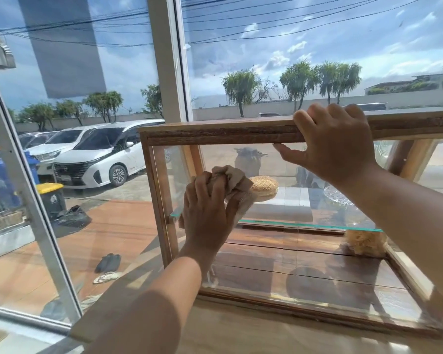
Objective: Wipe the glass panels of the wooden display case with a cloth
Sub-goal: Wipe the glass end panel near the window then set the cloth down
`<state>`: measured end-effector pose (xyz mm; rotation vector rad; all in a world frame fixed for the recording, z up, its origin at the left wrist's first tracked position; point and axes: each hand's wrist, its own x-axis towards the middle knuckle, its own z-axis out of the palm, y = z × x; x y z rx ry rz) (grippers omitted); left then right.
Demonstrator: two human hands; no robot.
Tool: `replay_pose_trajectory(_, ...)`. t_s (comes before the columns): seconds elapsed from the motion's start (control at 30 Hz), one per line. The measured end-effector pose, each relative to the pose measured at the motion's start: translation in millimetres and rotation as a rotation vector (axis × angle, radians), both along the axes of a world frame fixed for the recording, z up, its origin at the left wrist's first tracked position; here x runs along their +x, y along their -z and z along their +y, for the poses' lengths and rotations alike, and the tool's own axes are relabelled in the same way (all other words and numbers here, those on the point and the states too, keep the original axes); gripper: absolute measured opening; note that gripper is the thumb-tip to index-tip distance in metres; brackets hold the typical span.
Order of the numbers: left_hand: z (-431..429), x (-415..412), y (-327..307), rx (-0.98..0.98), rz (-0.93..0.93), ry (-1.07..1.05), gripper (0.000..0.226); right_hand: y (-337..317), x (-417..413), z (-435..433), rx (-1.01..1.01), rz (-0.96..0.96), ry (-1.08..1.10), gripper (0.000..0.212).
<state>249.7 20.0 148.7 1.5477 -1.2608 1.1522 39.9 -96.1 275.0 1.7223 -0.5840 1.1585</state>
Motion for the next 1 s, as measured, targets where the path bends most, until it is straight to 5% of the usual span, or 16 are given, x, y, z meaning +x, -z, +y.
replay_pose_trajectory(0.27, 3.5, 7.6, 7.0, 0.098, -0.446, 0.079, 0.023, -0.3, -1.7, -0.5, -0.004, 0.01, -0.009, 0.061)
replay_pose_trajectory(0.37, 14.8, 20.6, 19.1, 0.085, -0.431, -0.008, 0.044, 0.4, -0.7, -1.2, -0.02, -0.007, -0.017, 0.06)
replay_pose_trajectory(0.63, 27.2, -1.1, 48.1, 0.066, -0.019, -0.193, 0.077, 0.2, -0.8, -0.3, -0.017, -0.009, -0.011, 0.061)
replay_pose_trajectory(0.83, 18.2, -32.5, 45.8, 0.027, 0.479, 0.16, 0.049, 0.6, 0.3, 0.8, -0.016, -0.016, -0.02, 0.06)
replay_pose_trajectory(1.0, -7.3, -45.7, 43.2, -0.012, 0.73, -0.07, 0.04, 0.3, -0.4, 0.9, -0.013, -0.019, -0.022, 0.061)
